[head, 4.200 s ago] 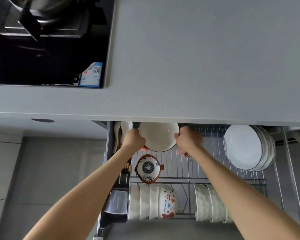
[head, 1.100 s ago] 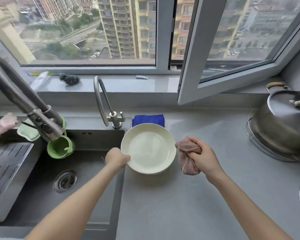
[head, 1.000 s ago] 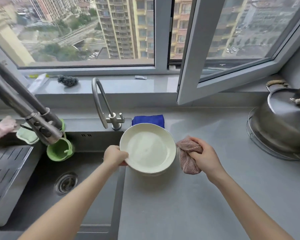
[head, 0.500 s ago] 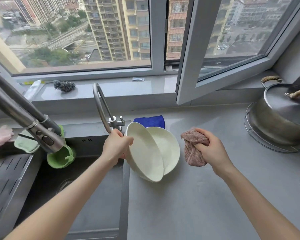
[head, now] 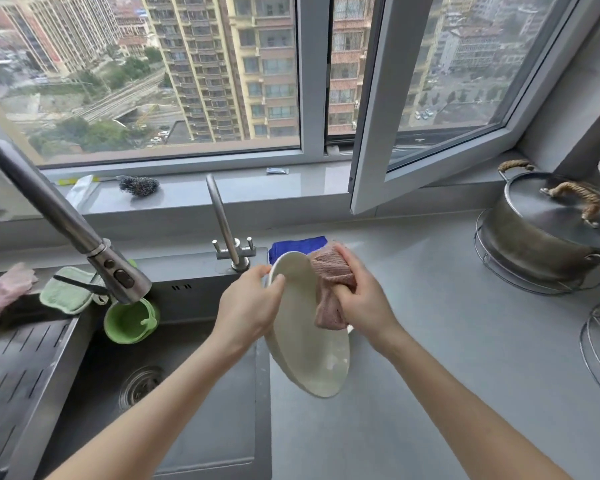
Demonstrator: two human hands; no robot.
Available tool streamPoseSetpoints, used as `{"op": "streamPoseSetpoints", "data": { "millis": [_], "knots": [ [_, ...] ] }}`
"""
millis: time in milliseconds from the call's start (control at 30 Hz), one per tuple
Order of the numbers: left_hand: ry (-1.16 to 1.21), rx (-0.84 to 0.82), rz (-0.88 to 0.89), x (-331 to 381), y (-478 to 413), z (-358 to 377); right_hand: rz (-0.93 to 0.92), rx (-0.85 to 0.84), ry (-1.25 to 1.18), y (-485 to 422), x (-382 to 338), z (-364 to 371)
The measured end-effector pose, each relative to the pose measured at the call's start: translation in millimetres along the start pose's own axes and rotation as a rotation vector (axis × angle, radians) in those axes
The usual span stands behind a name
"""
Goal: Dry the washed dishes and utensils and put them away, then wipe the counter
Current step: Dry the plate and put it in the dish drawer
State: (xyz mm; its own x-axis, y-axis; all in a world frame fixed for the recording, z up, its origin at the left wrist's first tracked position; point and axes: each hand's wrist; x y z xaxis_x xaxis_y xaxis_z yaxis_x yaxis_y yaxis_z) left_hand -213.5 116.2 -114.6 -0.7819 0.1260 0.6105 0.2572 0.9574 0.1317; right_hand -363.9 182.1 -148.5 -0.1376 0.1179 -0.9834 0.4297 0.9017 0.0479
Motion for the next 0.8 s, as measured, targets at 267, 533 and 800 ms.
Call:
{"op": "streamPoseSetpoints", "data": {
  "millis": [267,533,800],
  "knots": [
    [0.187,0.129,0.018,-7.8,2.4,-10.7,-0.218,-0.576,0.109,78.5,14.0,36.4],
    [0.306,-0.264,0.085,8.9,16.5,-21.2,-0.637,-0.184,0.990,5.0,45.7,-22.5],
    [0.471,-0.018,0.255,44.5,18.7,-32.5,-0.240,0.012,-0.039,-17.4,2.3,-51.0]
  ]
}}
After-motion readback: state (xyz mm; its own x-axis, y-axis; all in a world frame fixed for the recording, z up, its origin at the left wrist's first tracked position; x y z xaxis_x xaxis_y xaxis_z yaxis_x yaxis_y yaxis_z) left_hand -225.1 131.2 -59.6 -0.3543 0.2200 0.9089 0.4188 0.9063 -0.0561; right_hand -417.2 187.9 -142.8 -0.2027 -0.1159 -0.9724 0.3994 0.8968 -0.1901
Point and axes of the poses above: each hand's wrist, its own y-axis away from the middle knuckle, its own z-axis out of the palm, x = y × z, and after that the axes turned 7 degrees about -y, right-handed
